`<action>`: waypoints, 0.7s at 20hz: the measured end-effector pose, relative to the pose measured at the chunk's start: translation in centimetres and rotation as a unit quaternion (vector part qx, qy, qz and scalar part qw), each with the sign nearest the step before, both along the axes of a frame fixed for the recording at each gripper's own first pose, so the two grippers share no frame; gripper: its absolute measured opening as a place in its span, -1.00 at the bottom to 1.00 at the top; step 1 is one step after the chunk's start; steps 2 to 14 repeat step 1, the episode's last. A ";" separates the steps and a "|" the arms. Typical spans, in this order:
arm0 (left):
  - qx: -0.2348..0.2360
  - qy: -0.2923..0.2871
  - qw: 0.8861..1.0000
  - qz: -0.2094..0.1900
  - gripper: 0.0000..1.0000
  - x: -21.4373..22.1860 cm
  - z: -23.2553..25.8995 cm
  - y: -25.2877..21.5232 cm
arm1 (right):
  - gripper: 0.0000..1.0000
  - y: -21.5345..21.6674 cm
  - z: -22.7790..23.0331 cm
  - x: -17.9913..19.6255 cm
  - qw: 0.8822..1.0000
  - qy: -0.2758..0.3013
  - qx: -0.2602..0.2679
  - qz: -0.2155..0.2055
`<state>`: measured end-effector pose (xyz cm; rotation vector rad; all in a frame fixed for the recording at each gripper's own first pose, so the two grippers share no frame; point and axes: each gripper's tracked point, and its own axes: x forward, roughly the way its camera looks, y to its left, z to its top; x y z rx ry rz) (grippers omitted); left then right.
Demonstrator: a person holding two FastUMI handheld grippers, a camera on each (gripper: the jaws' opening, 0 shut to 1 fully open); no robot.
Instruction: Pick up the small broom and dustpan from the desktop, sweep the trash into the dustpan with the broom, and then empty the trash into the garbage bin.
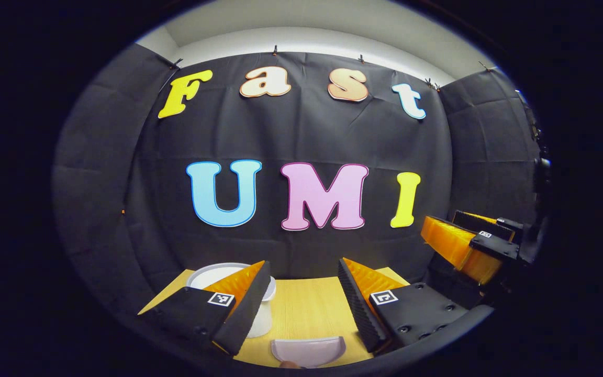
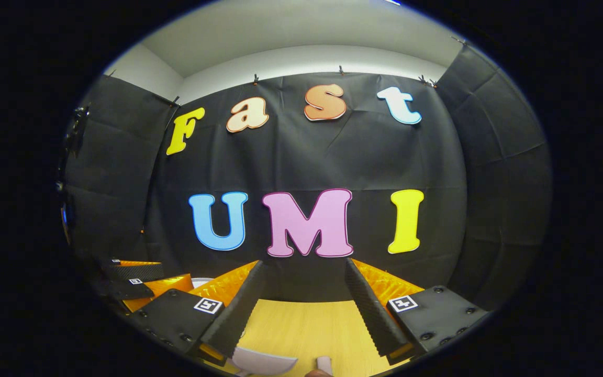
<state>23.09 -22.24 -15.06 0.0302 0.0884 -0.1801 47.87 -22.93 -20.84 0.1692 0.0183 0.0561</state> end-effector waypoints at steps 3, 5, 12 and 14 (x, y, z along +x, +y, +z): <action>-0.004 0.007 1.000 -0.003 0.53 0.0 -0.2 -0.1 | 0.87 -0.1 -0.1 0.0 1.000 0.001 -0.002 -0.005; -0.004 0.007 1.000 -0.003 0.53 0.0 -0.2 -0.1 | 0.87 -0.1 -0.1 0.0 1.000 0.001 -0.002 -0.005; -0.004 0.007 1.000 -0.003 0.53 0.0 -0.2 -0.1 | 0.87 -0.1 -0.1 0.0 1.000 0.001 -0.002 -0.005; -0.004 0.007 1.000 -0.003 0.53 0.0 -0.2 -0.1 | 0.87 -0.1 -0.1 0.0 1.000 0.001 -0.002 -0.005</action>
